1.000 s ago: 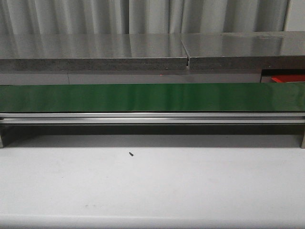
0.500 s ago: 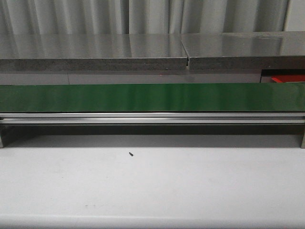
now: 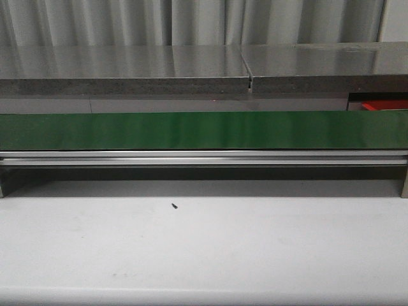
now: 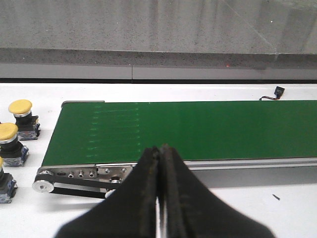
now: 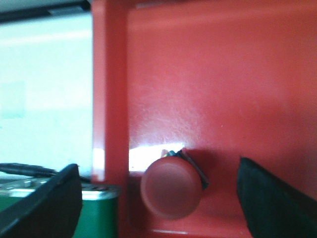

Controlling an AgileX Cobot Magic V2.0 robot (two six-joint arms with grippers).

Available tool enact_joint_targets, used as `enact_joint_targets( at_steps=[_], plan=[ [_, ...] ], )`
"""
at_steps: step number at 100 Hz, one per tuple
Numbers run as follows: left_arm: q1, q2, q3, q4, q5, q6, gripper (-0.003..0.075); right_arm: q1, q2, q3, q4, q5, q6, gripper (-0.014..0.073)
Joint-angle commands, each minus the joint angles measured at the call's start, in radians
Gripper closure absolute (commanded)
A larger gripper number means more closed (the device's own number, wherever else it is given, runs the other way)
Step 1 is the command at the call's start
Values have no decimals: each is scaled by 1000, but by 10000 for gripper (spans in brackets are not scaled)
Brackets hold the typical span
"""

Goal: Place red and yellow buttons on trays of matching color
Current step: 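Lower the red button into the red tray and open the right gripper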

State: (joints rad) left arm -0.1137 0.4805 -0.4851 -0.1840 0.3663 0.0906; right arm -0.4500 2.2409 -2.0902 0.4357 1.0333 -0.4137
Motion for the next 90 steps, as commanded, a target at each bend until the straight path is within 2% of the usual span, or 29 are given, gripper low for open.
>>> enact_joint_targets(
  at_steps=[1, 21, 39, 57, 79, 90],
  plan=[
    [-6, 6, -28, -14, -82, -7, 739, -3, -144, -41, 4, -5, -5, -35],
    [-6, 6, -28, -14, -82, -7, 739, 29, -299, -23, -44, 4, -5, -28],
    [-6, 6, -28, -14, -82, -7, 739, 94, -452, 118, -85, -43, -5, -28],
    [-6, 6, -28, -14, -82, -7, 739, 186, -660, 413, -149, -204, -5, -28],
    [-6, 6, -28, -14, -82, -7, 739, 281, -972, 869, -148, -468, -5, -28],
    [-6, 6, -28, -14, -82, -7, 739, 305, -1128, 1067, -144, -532, -5, -28]
  ],
)
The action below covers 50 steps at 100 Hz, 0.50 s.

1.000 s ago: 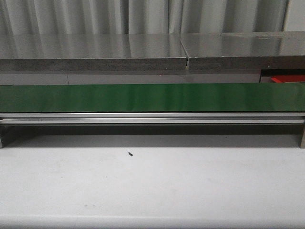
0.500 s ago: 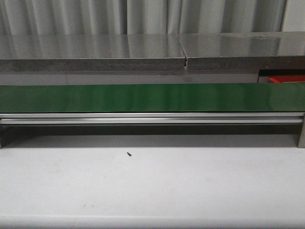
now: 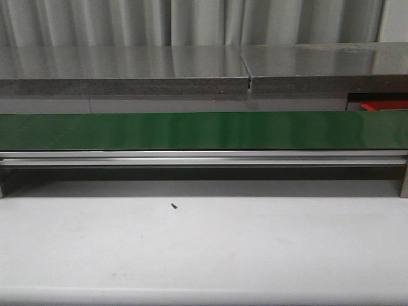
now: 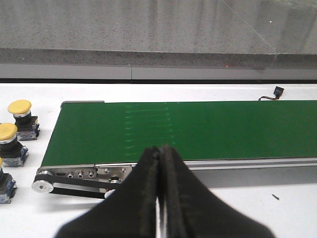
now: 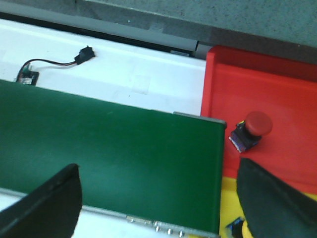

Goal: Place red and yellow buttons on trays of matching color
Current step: 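Lower the red button into the red tray and open the right gripper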

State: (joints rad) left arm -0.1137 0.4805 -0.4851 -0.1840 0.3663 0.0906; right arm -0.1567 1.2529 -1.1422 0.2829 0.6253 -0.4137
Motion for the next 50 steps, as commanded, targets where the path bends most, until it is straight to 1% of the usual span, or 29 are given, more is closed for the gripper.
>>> enact_joint_targets(
  at_steps=[1, 7, 22, 29, 33, 34, 39, 44, 46, 50],
  plan=[
    [-6, 6, -28, -14, -82, -7, 739, 13, -150, 119, 10, -126, -5, -28],
    [-6, 6, -28, -14, -82, -7, 739, 13, -232, 225, 17, -133, -5, -28],
    [-6, 6, -28, -14, -82, -7, 739, 13, -417, 405, 17, -135, -5, -27],
    [-6, 6, -28, -14, -82, -7, 739, 13, -492, 466, 17, -140, -5, 5],
    [-6, 6, -28, -14, -82, -7, 739, 13, -535, 493, 17, -141, -5, 54],
    [-6, 6, -28, -14, -82, -7, 739, 13, -547, 497, 17, -141, -5, 54],
    [-6, 6, -28, -14, -82, -7, 739, 13, -589, 518, 17, -140, -5, 123],
    [-6, 6, -28, -14, -82, -7, 739, 13, -623, 533, 17, -140, -5, 224],
    [-6, 6, -28, -14, -82, -7, 739, 13, -636, 537, 17, -140, -5, 252],
    [-6, 6, -28, -14, -82, -7, 739, 13, -653, 543, 17, -140, -5, 340]
  ],
)
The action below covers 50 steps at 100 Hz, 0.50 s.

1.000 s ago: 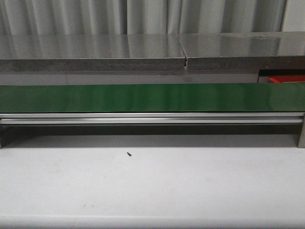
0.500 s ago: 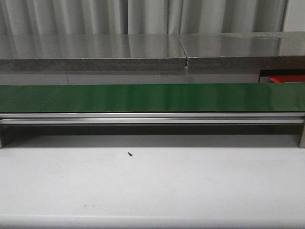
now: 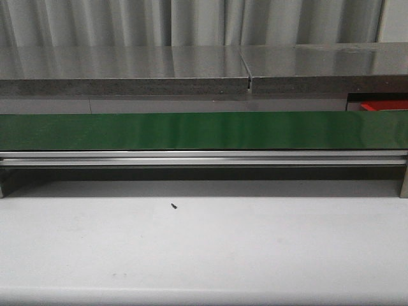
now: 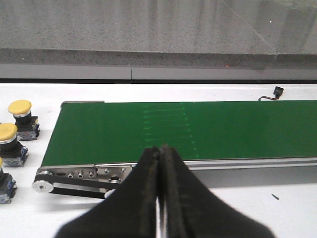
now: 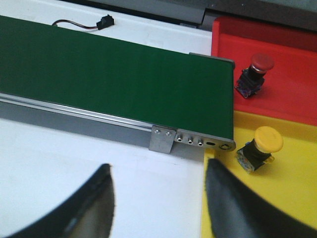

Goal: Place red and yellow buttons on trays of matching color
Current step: 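Lower the red button into the red tray and open the right gripper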

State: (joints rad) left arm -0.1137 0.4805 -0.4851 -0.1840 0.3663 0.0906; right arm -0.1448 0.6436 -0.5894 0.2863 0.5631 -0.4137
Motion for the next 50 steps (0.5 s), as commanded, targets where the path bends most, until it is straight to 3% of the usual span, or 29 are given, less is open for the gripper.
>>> enact_joint_targets(
  at_steps=[1, 18, 50],
  plan=[
    [-6, 6, -28, -14, -82, -7, 739, 1, -49, -9, 14, -78, -5, 369],
    [-6, 6, -28, -14, -82, -7, 739, 1, -70, -8, 14, -57, -5, 669],
    [-6, 6, -28, -14, -82, -7, 739, 1, -70, -8, 15, -33, -5, 662]
  ],
)
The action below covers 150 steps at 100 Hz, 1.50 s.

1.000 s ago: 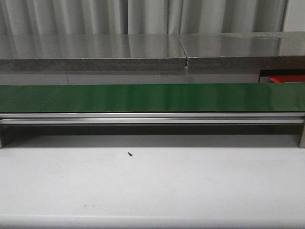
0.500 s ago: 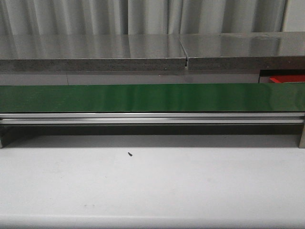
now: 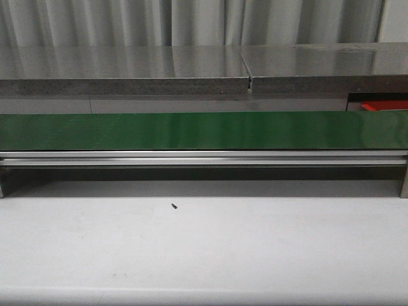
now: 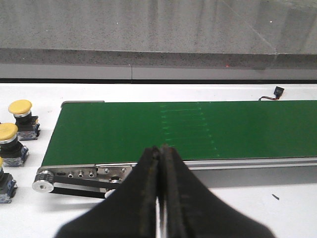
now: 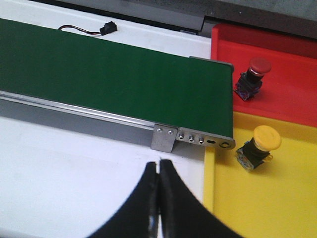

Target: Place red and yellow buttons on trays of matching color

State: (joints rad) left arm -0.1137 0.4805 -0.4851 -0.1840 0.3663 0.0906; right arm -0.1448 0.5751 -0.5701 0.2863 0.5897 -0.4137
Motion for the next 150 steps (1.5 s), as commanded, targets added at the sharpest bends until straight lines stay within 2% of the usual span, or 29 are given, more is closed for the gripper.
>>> enact_joint_targets(
  at_steps=[1, 40, 48, 53, 59, 67, 73, 76, 84, 98, 114, 130, 150],
  plan=[
    [-6, 6, -28, -14, -82, -7, 739, 1, -1, -27, 15, -60, -5, 662],
    [-6, 6, -28, -14, -68, -7, 736, 1, -1, -27, 15, -60, -5, 662],
    [-6, 6, -28, -14, -56, -7, 705, 1, -1, -27, 15, -60, -5, 662],
    [-6, 6, -28, -14, -54, -7, 654, 1, -1, -27, 15, -60, -5, 662],
    [-6, 6, -28, -14, -52, -7, 556, 1, -1, -27, 15, -60, -5, 662],
    [-6, 6, -28, -12, -52, -7, 384, 1, -1, -27, 15, -60, -5, 662],
    [-6, 6, -28, -7, -52, -7, 195, 1, -1, -27, 15, -60, -5, 662],
    [-6, 6, -28, -7, -54, -7, 126, 1, -1, -27, 15, -60, -5, 662],
    [-6, 6, -28, -7, -63, -7, 2, 1, -1, -27, 15, -60, -5, 662],
    [-6, 6, -39, -7, -24, -14, 72, 1, -1, -27, 15, -60, -5, 662],
    [42, 44, -142, 44, 17, -126, 73, 1, -1, -27, 15, -60, -5, 662],
    [166, 165, -304, 124, 81, -217, 73, 1, -1, -27, 15, -60, -5, 662],
    [384, 412, -491, 84, 199, -216, 73, 1, -1, -27, 15, -60, -5, 662]
  ],
)
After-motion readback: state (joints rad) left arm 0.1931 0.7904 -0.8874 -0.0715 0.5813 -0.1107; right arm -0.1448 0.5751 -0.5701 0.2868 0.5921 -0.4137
